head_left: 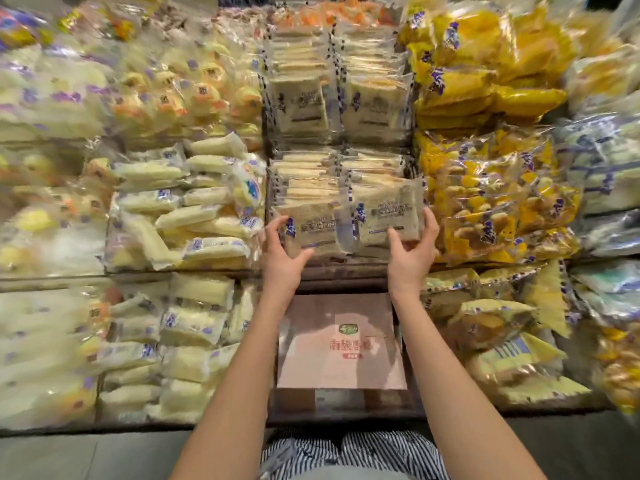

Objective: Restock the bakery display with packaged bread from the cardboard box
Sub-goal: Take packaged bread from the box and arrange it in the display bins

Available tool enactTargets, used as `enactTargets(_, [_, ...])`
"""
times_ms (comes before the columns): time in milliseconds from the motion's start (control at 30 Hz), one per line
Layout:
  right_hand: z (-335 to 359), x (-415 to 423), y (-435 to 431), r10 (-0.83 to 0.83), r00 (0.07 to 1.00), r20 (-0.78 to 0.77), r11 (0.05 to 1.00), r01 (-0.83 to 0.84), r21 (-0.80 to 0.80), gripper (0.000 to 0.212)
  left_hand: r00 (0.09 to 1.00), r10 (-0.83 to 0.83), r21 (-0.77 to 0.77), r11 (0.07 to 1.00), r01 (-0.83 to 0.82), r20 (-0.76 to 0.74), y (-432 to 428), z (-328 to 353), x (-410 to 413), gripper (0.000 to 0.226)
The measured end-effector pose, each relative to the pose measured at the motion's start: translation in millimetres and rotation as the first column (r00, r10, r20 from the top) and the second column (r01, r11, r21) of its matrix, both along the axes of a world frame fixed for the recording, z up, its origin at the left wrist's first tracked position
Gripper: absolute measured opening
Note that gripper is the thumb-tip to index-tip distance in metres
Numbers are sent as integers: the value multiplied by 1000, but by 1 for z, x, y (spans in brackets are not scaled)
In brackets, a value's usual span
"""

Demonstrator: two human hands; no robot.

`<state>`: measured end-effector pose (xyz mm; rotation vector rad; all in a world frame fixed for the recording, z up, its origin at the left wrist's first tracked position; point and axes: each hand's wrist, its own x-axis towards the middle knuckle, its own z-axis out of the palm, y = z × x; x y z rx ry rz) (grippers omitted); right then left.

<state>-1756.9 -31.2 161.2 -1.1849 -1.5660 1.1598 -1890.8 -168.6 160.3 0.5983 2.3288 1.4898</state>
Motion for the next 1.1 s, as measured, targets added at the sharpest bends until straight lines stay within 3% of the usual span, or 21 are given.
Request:
enactTargets(100, [-6, 2, 3, 8, 990, 143, 999, -1, -49, 77, 989, -23, -108, 994, 7, -146, 5, -5, 0, 62])
enactTargets(200, [-8, 7, 2, 32, 965, 259, 998, -15, -66, 86, 969, -20, -123, 992, -10, -246, 2, -15, 3, 62])
enactTargets(367, [-17, 7, -8, 83, 912, 402, 993, -109, 42, 94, 962, 43, -97, 993, -72, -271, -7, -33, 11, 57])
enactTargets(533, [-18, -2, -7, 135, 826, 547, 976, -206, 69, 95, 841, -113, -199, 980, 7, -529, 8, -35, 8, 78])
enactTargets(633, [-16, -6, 2, 172, 790, 589, 969, -244, 44, 102, 831, -241, -352, 934, 59, -501, 22, -29, 0, 96])
enactTargets(767, [-13, -11, 16, 239, 756, 610, 955, -295, -7, 111, 846, -310, -421, 900, 114, -433, 29, -32, -3, 102])
enactTargets(933, [-16, -11, 11, 246, 716, 653, 951, -307, -21, 113, 838, -267, -440, 897, 35, -477, 31, -35, -2, 101])
enactTargets(1100, [-20, -13, 12, 209, 779, 592, 973, -227, -45, 109, 805, -209, -395, 918, -34, -555, 20, -44, -12, 100])
